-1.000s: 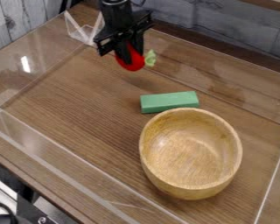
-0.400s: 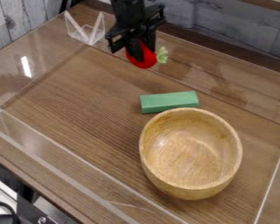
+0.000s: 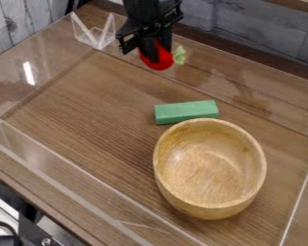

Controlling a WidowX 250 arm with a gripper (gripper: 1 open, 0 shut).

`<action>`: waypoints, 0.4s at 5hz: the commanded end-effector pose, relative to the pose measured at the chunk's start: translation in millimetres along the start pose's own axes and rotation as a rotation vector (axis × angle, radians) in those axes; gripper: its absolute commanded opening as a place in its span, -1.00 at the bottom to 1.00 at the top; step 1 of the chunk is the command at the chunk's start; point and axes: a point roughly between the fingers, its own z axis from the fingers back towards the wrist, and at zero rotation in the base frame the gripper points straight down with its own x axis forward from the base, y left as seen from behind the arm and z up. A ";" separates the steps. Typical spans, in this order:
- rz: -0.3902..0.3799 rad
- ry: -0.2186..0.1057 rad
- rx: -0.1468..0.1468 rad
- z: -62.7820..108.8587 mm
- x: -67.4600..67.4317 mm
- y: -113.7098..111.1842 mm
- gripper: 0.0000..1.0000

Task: Move the red fruit to the right

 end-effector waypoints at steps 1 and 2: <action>-0.026 -0.058 -0.075 25.4 3.5 -12.2 -1.00; -0.032 -0.064 -0.080 25.0 1.8 -11.8 -1.00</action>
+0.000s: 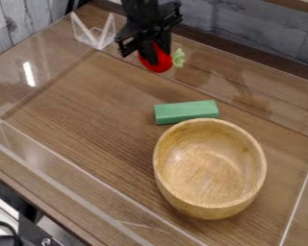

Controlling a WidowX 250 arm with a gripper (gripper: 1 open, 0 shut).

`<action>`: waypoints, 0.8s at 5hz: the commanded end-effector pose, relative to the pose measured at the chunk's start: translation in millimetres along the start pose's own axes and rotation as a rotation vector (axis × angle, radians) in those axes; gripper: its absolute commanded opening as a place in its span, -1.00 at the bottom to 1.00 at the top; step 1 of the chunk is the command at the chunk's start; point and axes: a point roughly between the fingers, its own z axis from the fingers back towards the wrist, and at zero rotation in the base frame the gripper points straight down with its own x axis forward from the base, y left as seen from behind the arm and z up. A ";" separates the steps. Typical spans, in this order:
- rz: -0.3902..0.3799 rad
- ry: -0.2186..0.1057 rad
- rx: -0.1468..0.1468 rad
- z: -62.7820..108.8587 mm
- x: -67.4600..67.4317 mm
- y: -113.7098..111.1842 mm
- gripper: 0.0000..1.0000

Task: Move the red fruit to the right

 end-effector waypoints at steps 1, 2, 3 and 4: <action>-0.023 -0.052 -0.063 21.4 4.6 -10.3 -1.00; -0.028 -0.059 -0.067 20.4 3.5 -9.5 -1.00; -0.033 -0.064 -0.073 20.9 2.2 -8.6 -1.00; -0.035 -0.071 -0.076 21.0 3.1 -6.0 -1.00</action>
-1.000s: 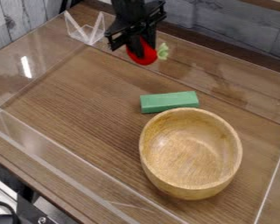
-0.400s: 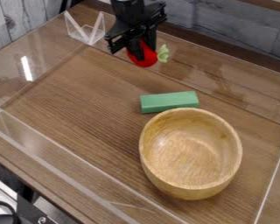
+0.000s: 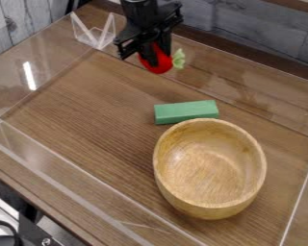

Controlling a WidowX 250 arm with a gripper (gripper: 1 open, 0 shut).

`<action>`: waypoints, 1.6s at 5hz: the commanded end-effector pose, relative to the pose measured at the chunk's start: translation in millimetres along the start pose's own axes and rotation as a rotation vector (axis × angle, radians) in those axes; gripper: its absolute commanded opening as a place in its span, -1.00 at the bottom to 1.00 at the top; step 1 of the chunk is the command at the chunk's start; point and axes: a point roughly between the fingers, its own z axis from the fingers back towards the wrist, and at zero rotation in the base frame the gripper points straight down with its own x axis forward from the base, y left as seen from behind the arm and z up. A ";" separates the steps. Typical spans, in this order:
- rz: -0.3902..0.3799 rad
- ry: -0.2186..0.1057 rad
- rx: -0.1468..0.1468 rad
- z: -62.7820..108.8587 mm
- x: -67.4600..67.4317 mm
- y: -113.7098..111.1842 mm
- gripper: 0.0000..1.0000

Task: Move the red fruit to the right

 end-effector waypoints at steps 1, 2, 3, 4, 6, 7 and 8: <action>-0.018 -0.055 -0.068 24.3 6.0 -10.2 -1.00; -0.018 -0.063 -0.071 24.1 7.2 -6.9 -1.00; -0.016 -0.073 -0.073 24.2 9.0 -2.7 -1.00; -0.013 -0.079 -0.075 24.7 9.7 -0.5 -1.00; -0.021 -0.080 -0.083 26.4 1.2 -5.0 -1.00; -0.073 -0.052 -0.085 23.6 -25.2 -26.8 -1.00; -0.114 -0.038 -0.081 11.6 -56.1 -50.0 -1.00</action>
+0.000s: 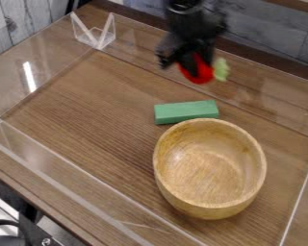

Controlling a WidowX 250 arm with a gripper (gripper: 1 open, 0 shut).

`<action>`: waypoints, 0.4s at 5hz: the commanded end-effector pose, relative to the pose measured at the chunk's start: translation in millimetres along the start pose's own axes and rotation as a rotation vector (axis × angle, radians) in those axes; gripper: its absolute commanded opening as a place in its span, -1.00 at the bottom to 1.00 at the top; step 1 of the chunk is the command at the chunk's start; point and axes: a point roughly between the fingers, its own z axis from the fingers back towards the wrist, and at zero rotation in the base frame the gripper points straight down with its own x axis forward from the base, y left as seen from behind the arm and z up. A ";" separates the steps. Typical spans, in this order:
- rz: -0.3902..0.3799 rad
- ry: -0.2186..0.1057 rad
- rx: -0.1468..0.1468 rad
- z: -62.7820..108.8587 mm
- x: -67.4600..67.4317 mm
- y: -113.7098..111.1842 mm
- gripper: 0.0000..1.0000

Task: Move the red fruit to the right

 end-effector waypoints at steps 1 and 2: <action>-0.051 -0.032 -0.054 1.4 -12.6 -36.1 -1.00; -0.094 -0.032 -0.048 -15.1 -31.4 -53.3 -1.00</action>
